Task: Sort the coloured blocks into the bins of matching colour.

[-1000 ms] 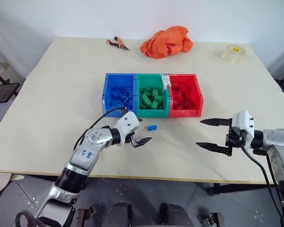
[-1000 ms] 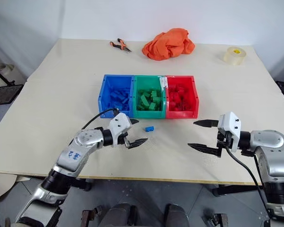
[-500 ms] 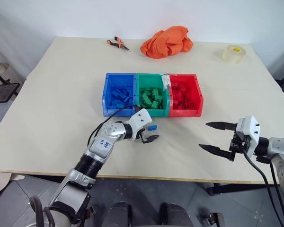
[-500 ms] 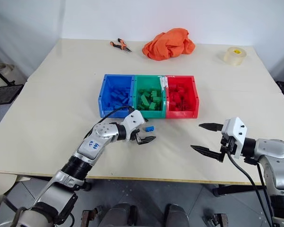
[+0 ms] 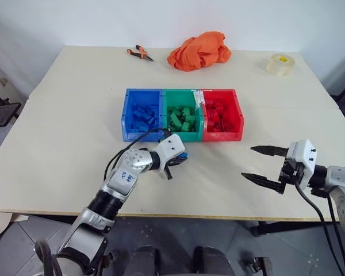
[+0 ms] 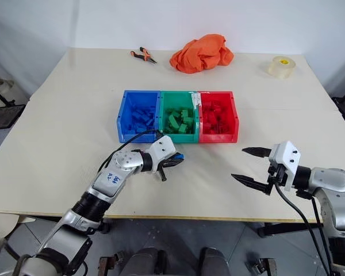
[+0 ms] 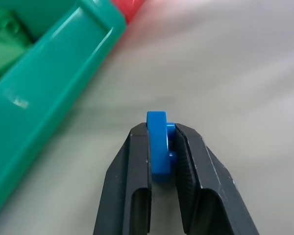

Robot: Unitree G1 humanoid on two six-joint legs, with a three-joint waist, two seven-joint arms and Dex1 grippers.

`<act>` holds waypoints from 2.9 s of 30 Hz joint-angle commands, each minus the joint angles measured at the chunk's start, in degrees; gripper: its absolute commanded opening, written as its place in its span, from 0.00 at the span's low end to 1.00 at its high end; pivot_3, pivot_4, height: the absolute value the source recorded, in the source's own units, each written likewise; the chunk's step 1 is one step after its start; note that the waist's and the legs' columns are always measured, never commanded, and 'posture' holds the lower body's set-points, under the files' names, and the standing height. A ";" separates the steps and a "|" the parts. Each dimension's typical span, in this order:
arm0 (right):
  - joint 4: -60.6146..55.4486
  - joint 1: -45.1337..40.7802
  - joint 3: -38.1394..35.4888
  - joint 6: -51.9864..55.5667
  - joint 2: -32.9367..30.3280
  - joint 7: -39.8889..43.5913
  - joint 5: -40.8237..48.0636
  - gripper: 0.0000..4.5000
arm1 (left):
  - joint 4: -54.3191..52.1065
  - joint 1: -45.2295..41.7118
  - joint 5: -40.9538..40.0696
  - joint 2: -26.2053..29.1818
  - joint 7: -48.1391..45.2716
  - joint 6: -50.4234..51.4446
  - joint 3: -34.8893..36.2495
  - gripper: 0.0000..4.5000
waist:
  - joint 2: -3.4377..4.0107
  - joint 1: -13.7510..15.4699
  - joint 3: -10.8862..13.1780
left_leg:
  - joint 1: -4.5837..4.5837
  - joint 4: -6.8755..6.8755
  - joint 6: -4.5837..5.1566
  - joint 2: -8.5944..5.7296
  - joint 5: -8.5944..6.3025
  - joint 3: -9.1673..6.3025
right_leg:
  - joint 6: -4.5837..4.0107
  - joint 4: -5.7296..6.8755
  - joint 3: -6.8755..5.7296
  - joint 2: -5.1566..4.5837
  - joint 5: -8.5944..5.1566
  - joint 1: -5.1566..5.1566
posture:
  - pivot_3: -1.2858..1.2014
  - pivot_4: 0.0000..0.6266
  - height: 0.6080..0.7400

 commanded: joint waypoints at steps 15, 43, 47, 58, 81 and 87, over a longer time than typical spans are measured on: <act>4.98 -6.61 2.78 -1.14 -0.75 1.96 -0.77 1.00 | -12.29 -7.55 1.80 1.01 18.54 20.38 16.30 0.07 | -0.02 0.14 0.01 | -0.02 0.03 0.02 -0.05 0.00 -0.11 | 0.01 -0.02 -0.04 -0.01 0.01 0.07 | 0.52 0.24 1.00; 14.19 -13.69 5.85 -3.49 -1.60 8.91 -1.58 1.00 | -30.58 31.14 -22.67 24.08 -15.21 13.57 38.37 0.99 | -0.06 -0.52 0.08 | 0.02 -0.02 -0.06 0.07 0.00 -0.08 | -0.08 -0.05 0.23 -0.04 -0.04 0.01 | 0.52 0.24 1.00; 16.34 -15.42 6.68 -4.42 -1.43 10.22 -2.02 1.00 | -26.12 37.76 -23.76 26.57 -19.99 5.85 43.83 0.99 | -0.04 -0.27 0.09 | 0.01 -0.02 -0.08 0.06 -0.02 -0.10 | -0.11 -0.07 0.36 -0.10 -0.06 0.01 | 0.52 0.24 1.00; 18.05 -17.32 7.35 -5.41 -0.79 10.72 -2.59 1.00 | -25.29 29.82 -20.19 23.75 -11.22 3.79 33.16 0.99 | 0.00 -0.31 0.09 | 0.05 -0.06 -0.08 0.02 -0.10 -0.12 | -0.11 0.06 0.46 -0.26 -0.06 0.00 | 0.52 0.24 1.00; 11.89 -11.96 4.25 -2.59 -1.73 7.79 -0.95 1.00 | -26.53 13.22 -11.73 8.48 15.53 35.92 11.86 0.85 | -0.07 -0.07 0.05 | 0.08 0.00 -0.03 0.00 -0.06 -0.01 | -0.05 0.12 0.14 -0.03 -0.03 0.02 | 0.52 0.24 1.00; 11.98 -11.41 3.50 -3.11 -1.64 8.07 -0.15 1.00 | -25.85 12.55 -11.90 8.41 15.22 32.77 12.43 0.44 | -0.06 -0.09 0.04 | 0.10 0.00 -0.03 0.00 -0.06 -0.01 | -0.05 0.10 0.14 -0.02 -0.03 0.02 | 0.52 0.24 1.00</act>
